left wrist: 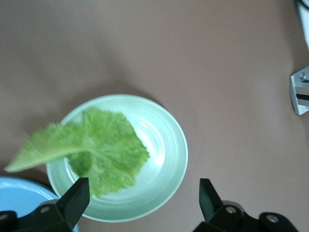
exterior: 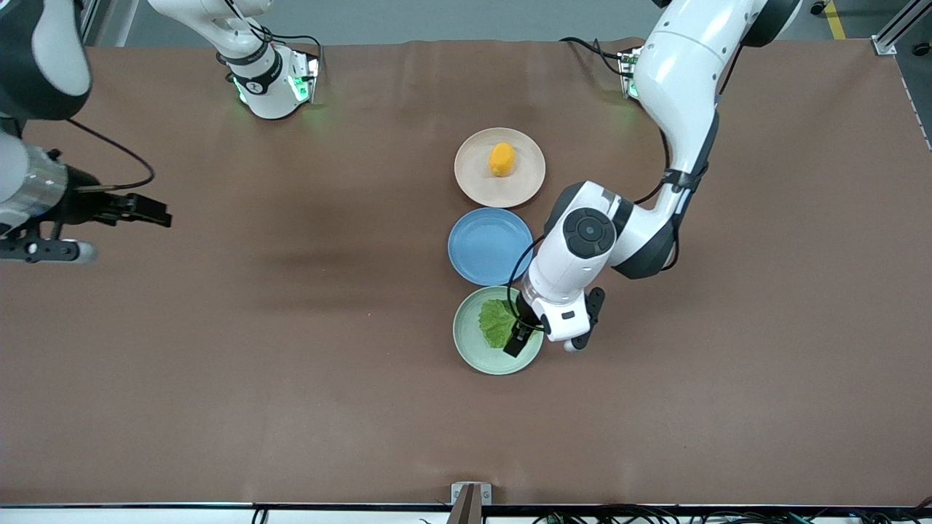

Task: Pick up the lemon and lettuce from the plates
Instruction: 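Reach the left gripper to the lettuce while the right gripper reaches the lemon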

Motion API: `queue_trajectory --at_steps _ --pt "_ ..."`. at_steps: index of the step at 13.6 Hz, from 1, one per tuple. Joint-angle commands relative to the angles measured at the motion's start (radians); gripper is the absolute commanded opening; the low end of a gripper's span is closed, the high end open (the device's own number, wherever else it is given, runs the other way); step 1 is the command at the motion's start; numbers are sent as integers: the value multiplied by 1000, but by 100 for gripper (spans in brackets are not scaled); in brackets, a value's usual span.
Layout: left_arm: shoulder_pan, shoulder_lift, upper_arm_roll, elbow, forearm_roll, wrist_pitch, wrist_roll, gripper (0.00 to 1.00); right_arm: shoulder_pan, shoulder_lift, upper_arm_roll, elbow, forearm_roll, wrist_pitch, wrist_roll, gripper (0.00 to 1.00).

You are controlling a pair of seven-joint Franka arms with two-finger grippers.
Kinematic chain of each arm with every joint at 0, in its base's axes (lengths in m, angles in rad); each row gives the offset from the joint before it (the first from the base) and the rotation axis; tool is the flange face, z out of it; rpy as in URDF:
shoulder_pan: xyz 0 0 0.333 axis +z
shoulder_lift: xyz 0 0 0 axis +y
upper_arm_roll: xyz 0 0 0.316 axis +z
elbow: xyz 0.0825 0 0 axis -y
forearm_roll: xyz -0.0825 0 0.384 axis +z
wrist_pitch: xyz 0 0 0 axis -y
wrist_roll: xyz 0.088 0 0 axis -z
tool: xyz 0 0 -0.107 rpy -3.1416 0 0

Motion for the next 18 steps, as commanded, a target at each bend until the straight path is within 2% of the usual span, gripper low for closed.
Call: queue_trajectory --at_steps 1,3,6,8,11,12,14,18 --pt "-26 63 4 30 -37 27 -45 100 93 -87 2 -88 15 5 177 100" --pt "-44 84 4 24 -80 25 -53 100 146 -144 2 -169 68 15 257 100" --pt "-55 101 4 24 -84 25 -51 100 283 -233 4 -292 76 65 381 100" --pt "-55 112 6 16 -78 22 -51 100 434 -245 2 -354 81 142 557 100" --pt "-53 120 4 5 -81 15 -48 100 656 -239 4 -465 81 367 825 100" --pt "-52 120 6 2 -78 15 -48 100 714 -224 4 -487 81 443 878 100" --pt "-52 130 8 2 -72 15 -47 99 836 -132 2 -518 81 627 1051 100" --pt "-50 134 11 -16 -63 15 -44 93 985 102 1 -484 64 859 1231 100"
